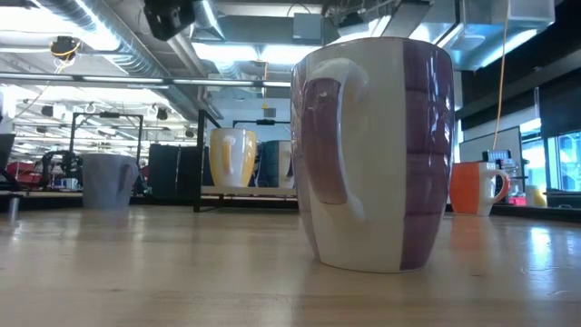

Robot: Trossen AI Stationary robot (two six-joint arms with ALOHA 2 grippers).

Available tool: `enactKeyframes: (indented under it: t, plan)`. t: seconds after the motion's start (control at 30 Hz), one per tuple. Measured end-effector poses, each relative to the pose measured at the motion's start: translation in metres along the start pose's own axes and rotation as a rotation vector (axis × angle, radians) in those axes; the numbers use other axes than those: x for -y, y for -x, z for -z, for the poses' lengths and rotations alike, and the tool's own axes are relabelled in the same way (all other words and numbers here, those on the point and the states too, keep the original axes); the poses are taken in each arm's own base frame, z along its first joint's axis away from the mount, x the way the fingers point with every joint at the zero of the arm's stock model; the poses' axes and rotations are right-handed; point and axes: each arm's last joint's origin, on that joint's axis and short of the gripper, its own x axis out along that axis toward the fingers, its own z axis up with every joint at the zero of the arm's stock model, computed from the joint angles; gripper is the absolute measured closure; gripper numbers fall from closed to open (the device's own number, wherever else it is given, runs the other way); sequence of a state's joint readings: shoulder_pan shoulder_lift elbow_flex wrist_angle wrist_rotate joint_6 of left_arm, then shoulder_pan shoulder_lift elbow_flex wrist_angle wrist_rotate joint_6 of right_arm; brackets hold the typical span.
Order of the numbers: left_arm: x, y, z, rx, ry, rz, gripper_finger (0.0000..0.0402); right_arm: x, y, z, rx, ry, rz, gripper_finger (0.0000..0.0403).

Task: Place coffee mugs
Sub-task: Put the red mug on the shelf

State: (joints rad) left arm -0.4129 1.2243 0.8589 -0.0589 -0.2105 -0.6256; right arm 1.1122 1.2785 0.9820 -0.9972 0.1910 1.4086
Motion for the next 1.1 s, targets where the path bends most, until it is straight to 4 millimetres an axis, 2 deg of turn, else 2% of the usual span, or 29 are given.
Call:
enactKeyframes:
  t: [0.13,0.27,0.6,0.7,1.1]
  plan:
    - [0.006,0.002,0.004,0.017,-0.009,-0.019,0.0205,0.004,-0.016,0.004,-0.012,-0.057,-0.019,0.0230]
    - [0.008,0.003,0.006,0.039,-0.016,-0.045,0.0205,0.015,-0.028,0.008,-0.021,-0.117,0.043,0.0230]
    - [0.007,0.003,0.006,0.044,-0.022,-0.072,0.0205,0.028,-0.045,-0.004,-0.044,-0.200,0.074,0.0235]
    - [0.007,0.003,0.006,0.044,-0.022,-0.072,0.0205,0.029,-0.048,-0.007,-0.067,-0.207,0.067,0.0258]
    - [0.007,0.003,0.006,0.044,-0.031,-0.072,0.0205,0.030,-0.048,-0.007,-0.059,-0.201,0.081,0.0392]
